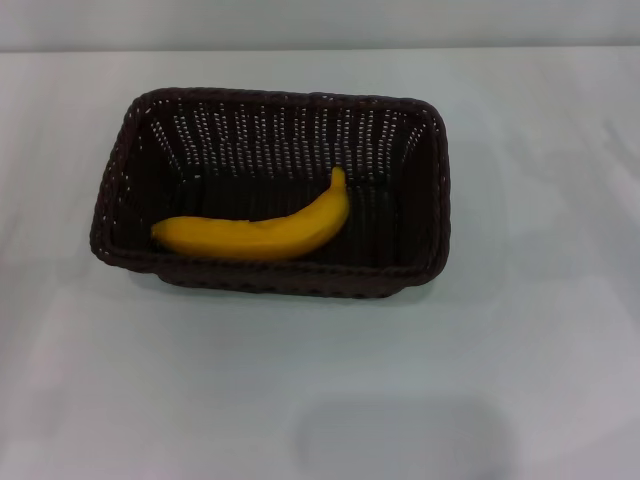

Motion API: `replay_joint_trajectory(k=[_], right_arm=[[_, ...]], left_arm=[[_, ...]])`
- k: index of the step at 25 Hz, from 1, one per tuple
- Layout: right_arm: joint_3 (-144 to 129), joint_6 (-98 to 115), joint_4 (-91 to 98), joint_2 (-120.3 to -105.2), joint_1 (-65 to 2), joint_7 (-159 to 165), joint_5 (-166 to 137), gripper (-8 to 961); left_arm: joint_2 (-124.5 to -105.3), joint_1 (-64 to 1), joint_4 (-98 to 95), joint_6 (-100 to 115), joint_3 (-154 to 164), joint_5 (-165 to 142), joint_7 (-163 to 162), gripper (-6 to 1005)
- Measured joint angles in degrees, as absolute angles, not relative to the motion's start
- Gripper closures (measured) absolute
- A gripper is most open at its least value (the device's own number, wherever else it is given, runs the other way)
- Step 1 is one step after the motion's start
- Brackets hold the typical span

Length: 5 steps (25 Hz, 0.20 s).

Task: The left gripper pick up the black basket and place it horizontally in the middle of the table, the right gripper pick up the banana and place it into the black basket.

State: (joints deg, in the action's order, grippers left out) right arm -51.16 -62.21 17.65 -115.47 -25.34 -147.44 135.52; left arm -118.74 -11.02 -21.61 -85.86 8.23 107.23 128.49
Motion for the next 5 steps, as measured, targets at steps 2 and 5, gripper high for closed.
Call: replay_joint_trajectory(k=[2, 5], right_arm=[[-51.17, -62.38, 16.19, -115.48, -25.62, -148.82, 136.57, 99], [-51.2, -63.54, 15.9, -115.49, -25.26, -148.91, 136.9, 99]], left_arm=[[-118.74, -11.31, -17.81, -86.3, 8.22, 109.4, 132.37, 124], [-118.85, -12.16, -14.91, -86.29, 8.22, 111.47, 135.8, 124]])
